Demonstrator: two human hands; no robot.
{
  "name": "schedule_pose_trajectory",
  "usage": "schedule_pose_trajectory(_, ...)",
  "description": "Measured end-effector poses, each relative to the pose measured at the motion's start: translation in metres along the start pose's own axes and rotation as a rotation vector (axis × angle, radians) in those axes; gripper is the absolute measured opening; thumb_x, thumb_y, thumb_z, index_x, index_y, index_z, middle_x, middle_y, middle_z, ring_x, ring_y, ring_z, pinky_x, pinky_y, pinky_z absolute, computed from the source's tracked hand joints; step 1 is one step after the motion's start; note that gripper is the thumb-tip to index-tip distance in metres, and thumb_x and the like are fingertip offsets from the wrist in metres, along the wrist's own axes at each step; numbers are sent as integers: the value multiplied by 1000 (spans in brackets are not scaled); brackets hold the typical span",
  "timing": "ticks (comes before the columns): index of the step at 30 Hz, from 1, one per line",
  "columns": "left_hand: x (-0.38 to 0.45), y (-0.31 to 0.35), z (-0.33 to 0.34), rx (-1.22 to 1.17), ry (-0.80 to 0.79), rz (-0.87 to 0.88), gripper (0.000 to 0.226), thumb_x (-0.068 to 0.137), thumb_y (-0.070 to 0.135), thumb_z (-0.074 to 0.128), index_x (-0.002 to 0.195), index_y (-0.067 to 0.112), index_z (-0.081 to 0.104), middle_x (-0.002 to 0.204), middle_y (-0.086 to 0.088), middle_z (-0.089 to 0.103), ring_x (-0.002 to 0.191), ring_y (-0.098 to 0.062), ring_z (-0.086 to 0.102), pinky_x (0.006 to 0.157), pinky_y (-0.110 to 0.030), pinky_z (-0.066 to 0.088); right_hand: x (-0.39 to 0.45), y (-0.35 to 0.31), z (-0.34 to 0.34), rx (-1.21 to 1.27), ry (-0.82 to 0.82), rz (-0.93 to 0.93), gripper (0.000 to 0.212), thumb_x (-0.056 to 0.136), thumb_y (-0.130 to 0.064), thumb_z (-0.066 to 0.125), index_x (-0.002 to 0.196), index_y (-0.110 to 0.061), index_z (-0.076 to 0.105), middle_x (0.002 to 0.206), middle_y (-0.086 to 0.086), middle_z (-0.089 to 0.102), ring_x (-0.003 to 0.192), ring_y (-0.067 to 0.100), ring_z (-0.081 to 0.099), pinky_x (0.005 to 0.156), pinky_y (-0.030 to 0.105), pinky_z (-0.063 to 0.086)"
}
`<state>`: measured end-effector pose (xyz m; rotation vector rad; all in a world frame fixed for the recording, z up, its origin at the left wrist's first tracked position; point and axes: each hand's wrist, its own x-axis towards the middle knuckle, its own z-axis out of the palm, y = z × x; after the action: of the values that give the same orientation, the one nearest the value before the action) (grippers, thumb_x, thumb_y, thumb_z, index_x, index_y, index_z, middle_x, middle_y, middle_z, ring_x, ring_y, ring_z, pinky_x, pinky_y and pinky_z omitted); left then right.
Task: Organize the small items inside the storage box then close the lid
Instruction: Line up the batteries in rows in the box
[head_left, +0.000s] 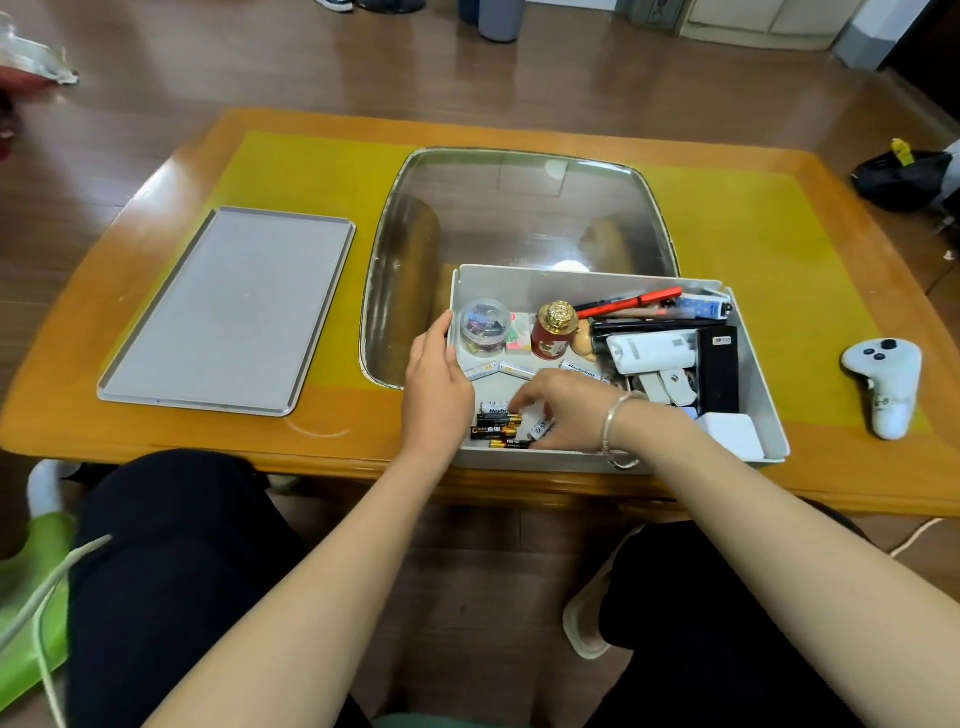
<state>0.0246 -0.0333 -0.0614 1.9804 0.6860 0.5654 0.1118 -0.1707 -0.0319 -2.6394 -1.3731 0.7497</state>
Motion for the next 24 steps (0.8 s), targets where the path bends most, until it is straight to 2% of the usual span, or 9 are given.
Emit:
schedule_pose_trajectory(3, 1, -1, 1, -10, 3, -7, 42, 101, 10, 36, 142, 18, 41, 141, -3, 44, 123, -9, 43, 83, -7, 36, 24, -15, 9, -136, 24, -78, 58, 75, -26, 72, 128, -23, 49, 121, 4, 49, 110, 23, 48, 87, 34, 42)
schedule_pose_trajectory(6, 1, -1, 1, -29, -1, -32, 41, 102, 11, 36, 141, 19, 41, 142, -2, 43, 123, -7, 43, 74, 5, 33, 36, -22, 13, -189, 17, -134, 50, 76, -32, 70, 123, -27, 53, 116, 5, 48, 103, 26, 46, 80, 33, 38)
schedule_pose_trajectory(9, 2, -1, 1, -51, -2, -43, 40, 102, 12, 36, 141, 19, 41, 143, -1, 43, 125, -7, 42, 73, 5, 34, 34, -19, 12, -189, 10, -139, 40, 78, -33, 69, 115, -30, 57, 115, 4, 47, 101, 25, 46, 76, 31, 36)
schedule_pose_trajectory(13, 1, 0, 0, -73, -3, -37, 40, 102, 10, 35, 141, 17, 42, 142, -2, 45, 121, -3, 41, 77, 5, 35, 21, -11, 9, -302, 15, 15, 44, 76, -45, 65, 113, -23, 54, 117, 6, 46, 108, 28, 46, 85, 38, 39)
schedule_pose_trajectory(18, 1, 0, 0, -115, -13, -41, 39, 102, 9, 36, 140, 16, 42, 141, -4, 45, 116, -2, 40, 69, 6, 36, 13, -5, 9, -484, 95, 223, 40, 81, -33, 61, 117, -15, 58, 126, 8, 45, 120, 29, 39, 101, 42, 31)
schedule_pose_trajectory(22, 2, -1, -1, -133, -22, -53, 39, 102, 12, 36, 140, 19, 42, 142, -1, 45, 118, 0, 40, 75, 2, 40, 17, -6, 9, -340, 150, 250, 47, 78, -46, 65, 114, -17, 57, 119, 7, 48, 116, 27, 43, 94, 39, 36)
schedule_pose_trajectory(24, 2, -2, -2, -154, -37, -61, 39, 103, 13, 36, 141, 20, 41, 142, 0, 45, 121, -2, 41, 76, 0, 42, 22, -6, 8, -258, 111, 278, 41, 78, -41, 68, 107, -14, 59, 112, 9, 55, 106, 29, 53, 86, 36, 44)
